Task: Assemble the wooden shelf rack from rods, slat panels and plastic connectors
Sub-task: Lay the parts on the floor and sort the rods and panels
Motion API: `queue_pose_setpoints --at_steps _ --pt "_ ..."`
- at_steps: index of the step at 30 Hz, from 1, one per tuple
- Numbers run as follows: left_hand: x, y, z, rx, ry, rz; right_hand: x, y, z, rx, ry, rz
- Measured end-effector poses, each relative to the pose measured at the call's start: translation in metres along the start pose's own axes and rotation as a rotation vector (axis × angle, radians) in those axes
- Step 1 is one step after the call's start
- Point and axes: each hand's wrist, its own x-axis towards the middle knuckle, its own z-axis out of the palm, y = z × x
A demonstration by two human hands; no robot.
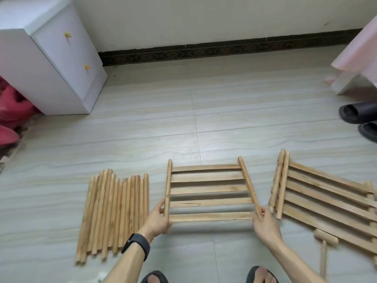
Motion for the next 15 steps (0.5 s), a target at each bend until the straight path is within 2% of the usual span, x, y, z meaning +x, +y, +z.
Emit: queue_pose_setpoints --at_steps 2,6,10,13,15 --pt "0.005 -0.009 0.008 0.017 -0.016 0.01 0.003 0.005 -0.002 -0.076 -0.049 0.009" --pt "0.004 -0.025 0.02 0.208 0.015 0.021 0.005 0.006 -0.001 -0.231 -0.085 0.003" --pt "-0.003 -0.037 0.027 0.447 0.022 0.086 -0.004 0.009 0.012 -0.595 -0.093 -0.178" --pt "-0.007 -0.041 0.032 0.634 -0.05 0.107 -0.009 0.013 0.021 -0.792 -0.214 -0.301" --pt "-0.009 -0.039 0.037 0.661 -0.088 0.107 -0.012 0.016 0.024 -0.862 -0.319 -0.271"
